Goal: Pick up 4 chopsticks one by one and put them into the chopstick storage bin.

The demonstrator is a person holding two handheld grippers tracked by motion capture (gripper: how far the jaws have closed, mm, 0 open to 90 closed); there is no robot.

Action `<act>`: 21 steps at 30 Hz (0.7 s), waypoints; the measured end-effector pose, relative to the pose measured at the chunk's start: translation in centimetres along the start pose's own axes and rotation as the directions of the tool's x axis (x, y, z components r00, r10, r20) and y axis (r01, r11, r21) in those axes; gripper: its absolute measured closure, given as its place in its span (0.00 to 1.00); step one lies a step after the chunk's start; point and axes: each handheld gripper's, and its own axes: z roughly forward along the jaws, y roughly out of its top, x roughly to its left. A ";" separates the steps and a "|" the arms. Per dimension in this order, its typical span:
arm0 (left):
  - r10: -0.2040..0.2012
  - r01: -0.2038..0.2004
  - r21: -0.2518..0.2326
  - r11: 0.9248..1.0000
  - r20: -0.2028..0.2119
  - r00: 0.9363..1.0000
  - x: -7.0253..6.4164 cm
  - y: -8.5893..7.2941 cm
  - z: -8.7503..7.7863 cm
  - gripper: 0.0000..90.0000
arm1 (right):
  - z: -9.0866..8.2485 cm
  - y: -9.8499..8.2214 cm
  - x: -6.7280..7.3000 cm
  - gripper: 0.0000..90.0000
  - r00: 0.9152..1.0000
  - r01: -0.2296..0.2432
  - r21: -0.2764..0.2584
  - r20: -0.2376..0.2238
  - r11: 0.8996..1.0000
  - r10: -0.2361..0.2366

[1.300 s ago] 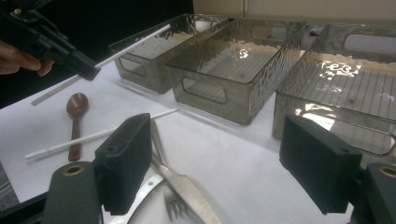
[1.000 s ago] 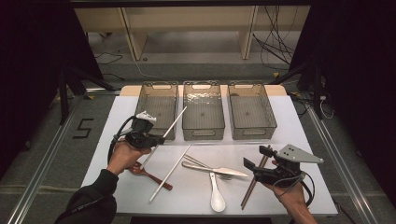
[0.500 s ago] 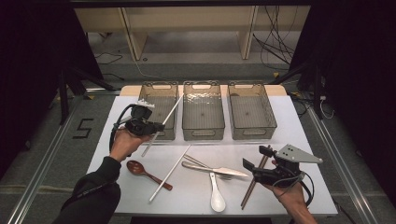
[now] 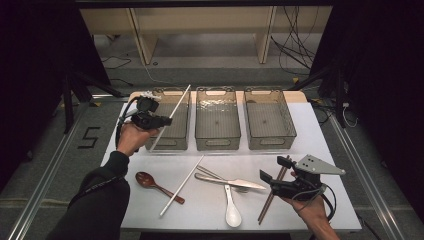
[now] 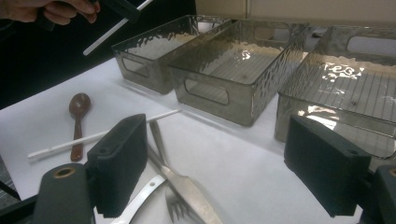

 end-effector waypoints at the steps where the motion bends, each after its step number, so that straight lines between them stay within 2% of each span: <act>1: -0.001 0.001 -0.002 1.000 -0.005 1.000 0.2 0.2 0.1 0.94 | 0.0 0.0 0.0 0.25 1.000 0.000 0.000 0.000 1.000 0.000; 8: -0.001 0.000 -0.009 1.000 -0.051 0.999 1.9 1.2 0.8 0.94 | 0.0 0.0 0.1 0.25 1.000 0.004 0.003 -0.003 1.000 -0.004; 11: -0.012 0.011 -0.014 1.000 -0.061 0.998 2.5 1.7 1.1 0.94 | 0.0 0.0 0.0 0.25 1.000 0.001 -0.001 -0.004 1.000 -0.001; 14: -0.012 0.012 0.000 1.000 -0.081 0.997 3.0 2.0 1.7 0.94 | 0.1 0.0 0.0 0.25 1.000 -0.003 0.002 -0.007 1.000 0.003; 21: -0.022 0.021 -0.011 1.000 -0.092 0.996 3.7 2.7 2.1 0.94 | 0.1 0.0 0.0 0.25 1.000 -0.002 0.004 -0.010 1.000 0.002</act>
